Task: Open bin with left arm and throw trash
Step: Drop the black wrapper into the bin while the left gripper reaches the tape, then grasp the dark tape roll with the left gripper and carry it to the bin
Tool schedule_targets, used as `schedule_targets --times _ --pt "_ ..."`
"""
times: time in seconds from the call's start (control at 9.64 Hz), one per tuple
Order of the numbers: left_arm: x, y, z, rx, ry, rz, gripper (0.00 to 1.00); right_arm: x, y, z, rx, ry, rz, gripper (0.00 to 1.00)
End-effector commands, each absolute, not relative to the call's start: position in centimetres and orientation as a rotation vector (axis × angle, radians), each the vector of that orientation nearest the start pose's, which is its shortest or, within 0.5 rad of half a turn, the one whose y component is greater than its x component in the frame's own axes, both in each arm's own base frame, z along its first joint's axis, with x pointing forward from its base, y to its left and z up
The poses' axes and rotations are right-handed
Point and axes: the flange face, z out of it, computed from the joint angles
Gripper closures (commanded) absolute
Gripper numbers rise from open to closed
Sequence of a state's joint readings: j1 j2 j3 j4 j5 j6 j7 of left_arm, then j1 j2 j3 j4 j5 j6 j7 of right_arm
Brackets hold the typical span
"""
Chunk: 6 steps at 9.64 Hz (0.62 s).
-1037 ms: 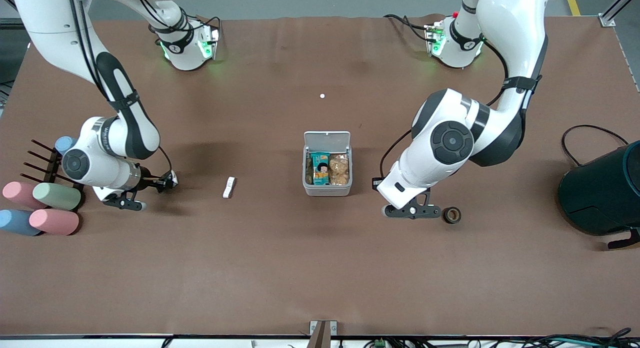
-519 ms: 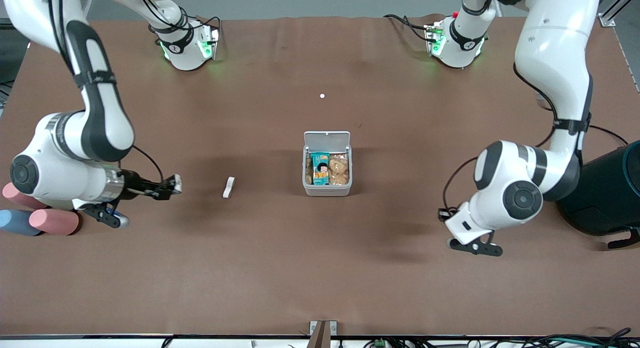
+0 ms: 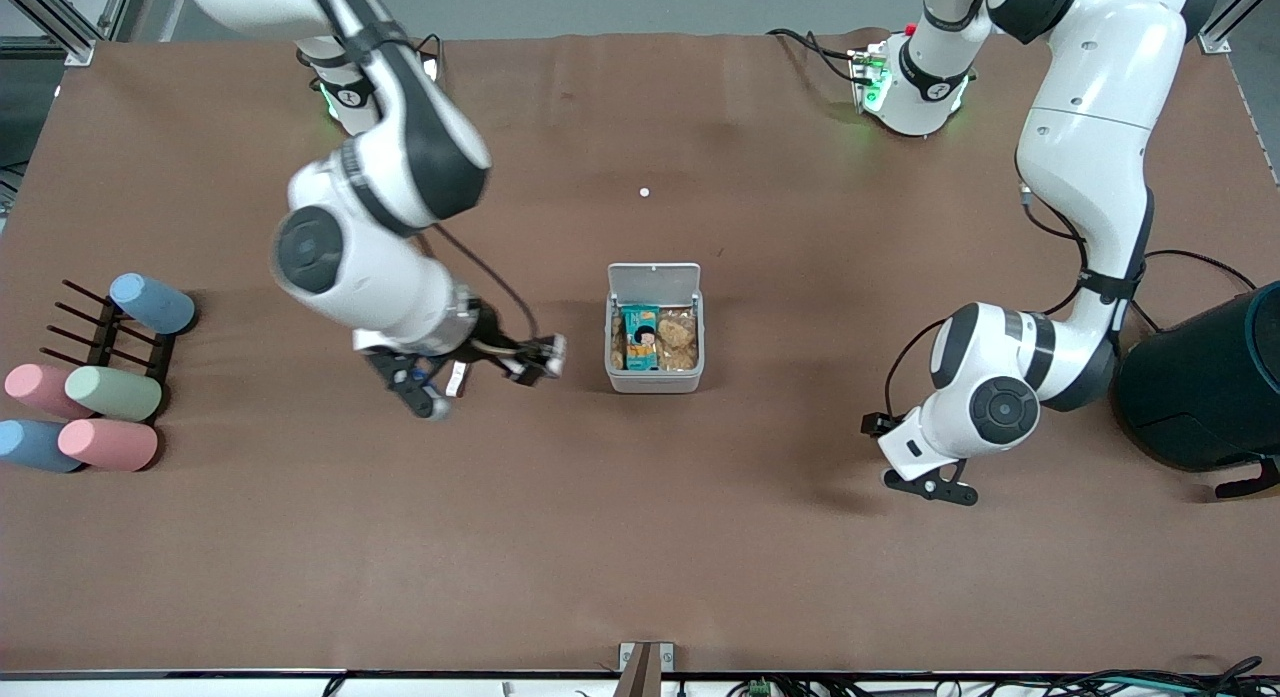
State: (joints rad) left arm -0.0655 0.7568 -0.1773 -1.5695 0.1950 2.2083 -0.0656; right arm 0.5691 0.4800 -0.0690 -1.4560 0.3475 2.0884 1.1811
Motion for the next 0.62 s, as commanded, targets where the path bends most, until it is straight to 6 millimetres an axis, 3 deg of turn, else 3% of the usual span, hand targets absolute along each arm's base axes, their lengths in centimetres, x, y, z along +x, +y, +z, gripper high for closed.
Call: schedule_targets --times 0.0,0.21,0.31,0.41,0.52 --pt "65.3 -14.0 18.2 -3.069 0.407 0.12 0.0 60.3 42.3 39.1 -2.532 1.196 0.118 1.0" --pt "65.2 -12.4 17.9 -3.073 0.383 0.115 0.01 57.8 45.9 35.9 -2.576 1.205 0.167 1.0" --pt "65.3 -12.5 17.9 -3.074 0.383 0.108 0.01 57.4 46.2 35.2 -2.588 1.209 0.182 1.0" --pt "65.3 -12.5 17.9 -3.073 0.39 0.11 0.06 57.2 46.2 34.3 -2.596 1.232 0.205 0.99" --pt "65.3 -12.5 18.0 -3.074 0.392 0.106 0.25 56.0 46.8 33.0 -2.615 1.268 0.236 0.98"
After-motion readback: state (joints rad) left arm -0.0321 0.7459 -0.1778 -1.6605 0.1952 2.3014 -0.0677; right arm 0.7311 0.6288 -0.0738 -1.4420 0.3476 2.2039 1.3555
